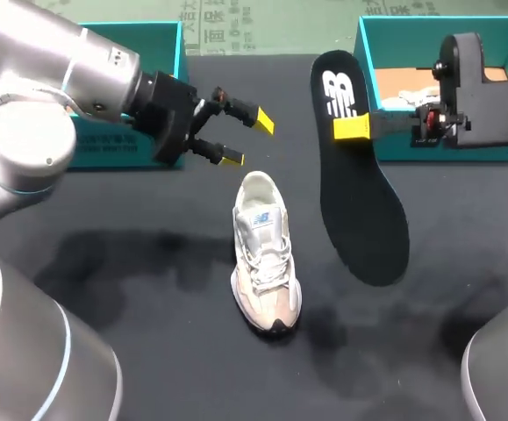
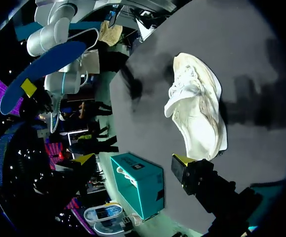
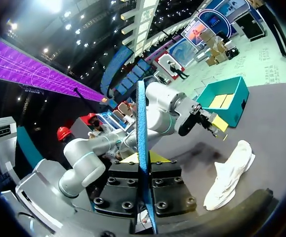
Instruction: Take the shoe out of the shoebox, open the shoe tongue, remove and reinsert the insole, then place the shoe into the shoebox
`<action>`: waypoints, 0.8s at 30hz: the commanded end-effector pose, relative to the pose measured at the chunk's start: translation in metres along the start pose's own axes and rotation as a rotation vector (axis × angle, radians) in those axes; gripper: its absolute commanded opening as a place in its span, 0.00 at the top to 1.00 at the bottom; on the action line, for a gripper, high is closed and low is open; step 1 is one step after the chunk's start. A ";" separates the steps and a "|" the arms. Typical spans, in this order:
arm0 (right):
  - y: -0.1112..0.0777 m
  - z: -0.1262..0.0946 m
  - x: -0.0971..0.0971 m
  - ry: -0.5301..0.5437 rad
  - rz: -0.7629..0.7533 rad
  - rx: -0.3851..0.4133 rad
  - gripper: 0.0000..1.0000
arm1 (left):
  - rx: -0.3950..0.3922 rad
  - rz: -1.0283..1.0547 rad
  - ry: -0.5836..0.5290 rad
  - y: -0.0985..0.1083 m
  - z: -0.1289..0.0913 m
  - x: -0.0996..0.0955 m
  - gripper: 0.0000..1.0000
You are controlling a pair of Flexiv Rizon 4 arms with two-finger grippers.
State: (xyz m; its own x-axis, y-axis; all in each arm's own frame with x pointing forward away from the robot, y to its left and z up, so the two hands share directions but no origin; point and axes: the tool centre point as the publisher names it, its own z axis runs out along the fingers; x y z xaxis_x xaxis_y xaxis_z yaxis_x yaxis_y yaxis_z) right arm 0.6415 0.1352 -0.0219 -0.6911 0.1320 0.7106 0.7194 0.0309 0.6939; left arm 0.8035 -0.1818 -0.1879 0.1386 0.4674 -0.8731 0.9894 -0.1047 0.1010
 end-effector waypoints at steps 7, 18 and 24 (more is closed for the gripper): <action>0.056 -0.011 -0.055 0.020 0.054 0.056 1.00 | 0.004 0.012 -0.234 -0.003 -0.004 -0.021 0.00; 0.065 -0.013 -0.063 0.017 0.079 0.046 1.00 | 0.023 -0.018 -0.285 -0.001 -0.004 -0.034 0.00; 0.068 -0.008 -0.071 0.026 0.099 0.022 1.00 | 0.001 -0.041 -0.296 -0.004 -0.003 -0.031 0.00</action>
State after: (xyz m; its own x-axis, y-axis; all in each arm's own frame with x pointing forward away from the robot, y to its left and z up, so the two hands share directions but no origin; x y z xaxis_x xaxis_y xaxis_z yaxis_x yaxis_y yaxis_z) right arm 0.7291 0.1142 -0.0211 -0.6321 0.1174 0.7660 0.7742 0.0550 0.6305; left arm 0.7979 -0.1928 -0.1569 0.0954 0.2029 -0.9746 0.9903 -0.1185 0.0723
